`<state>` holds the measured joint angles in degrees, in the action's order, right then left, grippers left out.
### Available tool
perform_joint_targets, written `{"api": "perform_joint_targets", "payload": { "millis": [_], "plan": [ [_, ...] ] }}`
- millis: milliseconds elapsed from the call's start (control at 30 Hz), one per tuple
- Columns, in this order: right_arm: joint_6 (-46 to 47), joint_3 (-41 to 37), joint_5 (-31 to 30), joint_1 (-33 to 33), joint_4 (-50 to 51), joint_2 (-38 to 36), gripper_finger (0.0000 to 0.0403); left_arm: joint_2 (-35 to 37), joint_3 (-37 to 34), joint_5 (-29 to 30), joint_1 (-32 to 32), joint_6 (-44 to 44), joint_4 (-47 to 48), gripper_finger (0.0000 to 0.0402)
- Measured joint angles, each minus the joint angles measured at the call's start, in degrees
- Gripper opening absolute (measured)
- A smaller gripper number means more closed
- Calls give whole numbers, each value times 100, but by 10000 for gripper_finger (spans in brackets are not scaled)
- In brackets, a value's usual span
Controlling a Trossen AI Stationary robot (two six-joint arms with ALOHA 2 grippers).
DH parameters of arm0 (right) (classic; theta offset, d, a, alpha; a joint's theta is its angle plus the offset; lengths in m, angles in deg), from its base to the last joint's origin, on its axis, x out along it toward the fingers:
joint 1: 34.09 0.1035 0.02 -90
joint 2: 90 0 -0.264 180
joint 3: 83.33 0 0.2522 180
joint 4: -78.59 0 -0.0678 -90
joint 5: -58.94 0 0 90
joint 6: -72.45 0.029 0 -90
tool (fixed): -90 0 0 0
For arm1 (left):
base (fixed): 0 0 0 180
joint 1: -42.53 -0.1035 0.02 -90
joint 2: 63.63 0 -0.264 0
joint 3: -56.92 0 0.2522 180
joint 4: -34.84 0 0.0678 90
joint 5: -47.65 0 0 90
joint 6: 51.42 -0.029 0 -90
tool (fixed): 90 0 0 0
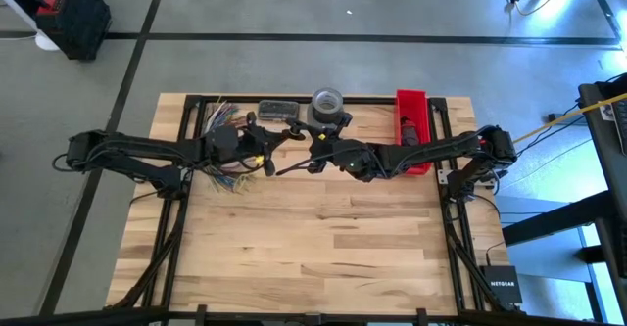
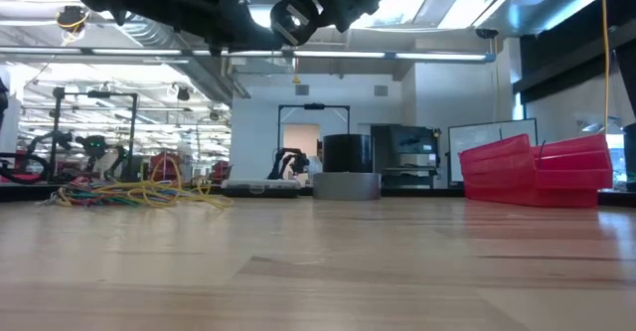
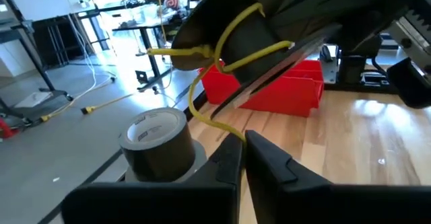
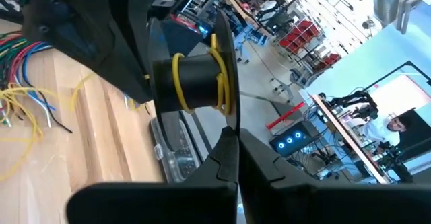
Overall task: Coil cords
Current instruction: Uncoil the yellow wire from the spool
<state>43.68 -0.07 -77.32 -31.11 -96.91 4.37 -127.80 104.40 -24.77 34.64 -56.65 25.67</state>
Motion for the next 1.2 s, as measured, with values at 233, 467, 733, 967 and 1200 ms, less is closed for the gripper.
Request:
{"api": "perform_joint_targets", "payload": {
  "millis": [233,467,733,967,1200],
  "plan": [
    [48,0,31,-2,-119,0,1,-13,0,215,-62,-132,231,4],
    [312,0,100,-2,-339,0,1,-336,0,118,-67,-230,270,2],
    [470,0,124,-2,-398,2,1,-924,0,-869,183,-387,-483,2],
    [434,0,83,-3,-309,0,1,-521,142,-1166,884,-614,-764,2],
    [350,0,39,-77,51,2,1,351,166,-771,1521,-936,-639,4]
  ]
}}
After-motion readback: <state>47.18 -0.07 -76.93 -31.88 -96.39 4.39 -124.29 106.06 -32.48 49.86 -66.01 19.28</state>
